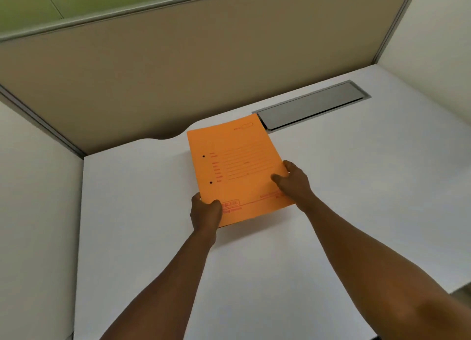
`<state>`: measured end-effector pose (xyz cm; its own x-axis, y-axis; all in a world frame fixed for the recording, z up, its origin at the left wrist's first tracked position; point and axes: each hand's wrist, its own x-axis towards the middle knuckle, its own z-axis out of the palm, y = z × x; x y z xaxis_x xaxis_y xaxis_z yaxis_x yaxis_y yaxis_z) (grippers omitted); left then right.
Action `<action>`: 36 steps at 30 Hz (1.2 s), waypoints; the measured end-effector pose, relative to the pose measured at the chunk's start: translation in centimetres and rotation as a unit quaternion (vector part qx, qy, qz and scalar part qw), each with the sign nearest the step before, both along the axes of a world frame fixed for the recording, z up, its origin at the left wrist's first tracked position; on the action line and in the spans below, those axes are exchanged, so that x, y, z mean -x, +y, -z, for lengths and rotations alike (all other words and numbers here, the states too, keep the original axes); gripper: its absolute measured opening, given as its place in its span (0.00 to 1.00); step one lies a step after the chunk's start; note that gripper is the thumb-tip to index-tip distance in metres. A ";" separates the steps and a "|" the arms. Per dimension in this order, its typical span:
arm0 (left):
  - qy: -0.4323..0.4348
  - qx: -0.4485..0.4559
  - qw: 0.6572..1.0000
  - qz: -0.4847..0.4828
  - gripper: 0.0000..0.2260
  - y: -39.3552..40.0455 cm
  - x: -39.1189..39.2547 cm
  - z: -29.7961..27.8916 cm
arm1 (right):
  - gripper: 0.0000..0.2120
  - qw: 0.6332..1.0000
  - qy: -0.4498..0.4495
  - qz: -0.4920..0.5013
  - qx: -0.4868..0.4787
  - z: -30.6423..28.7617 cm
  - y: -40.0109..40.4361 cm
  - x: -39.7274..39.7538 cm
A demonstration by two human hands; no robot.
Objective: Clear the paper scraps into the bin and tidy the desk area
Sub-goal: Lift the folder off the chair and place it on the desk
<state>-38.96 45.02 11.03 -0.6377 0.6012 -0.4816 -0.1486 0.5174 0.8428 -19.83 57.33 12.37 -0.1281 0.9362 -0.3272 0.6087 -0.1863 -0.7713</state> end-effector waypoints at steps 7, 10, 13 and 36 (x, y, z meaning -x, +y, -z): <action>-0.007 0.030 0.999 -0.011 0.21 5.7 2.9 3.7 | 0.25 0.997 -0.044 -0.068 -0.013 4.1 6.3 3.4; 0.013 0.059 0.998 0.012 0.22 6.8 3.4 5.3 | 0.32 0.994 -0.063 -0.082 -0.016 6.0 8.1 4.0; 0.103 0.108 0.986 0.079 0.29 7.3 3.5 6.7 | 0.38 0.991 -0.101 -0.088 -0.016 7.9 8.8 4.0; 0.433 0.154 0.802 0.381 0.49 3.9 6.7 12.8 | 0.38 0.918 -0.309 -0.186 -0.165 14.0 4.0 2.4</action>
<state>-45.66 48.92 -1.72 -0.3166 0.9129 -0.2576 0.8821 0.3832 0.2739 -22.22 61.34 -1.66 -0.3435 0.9268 -0.1518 0.9233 0.3037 -0.2351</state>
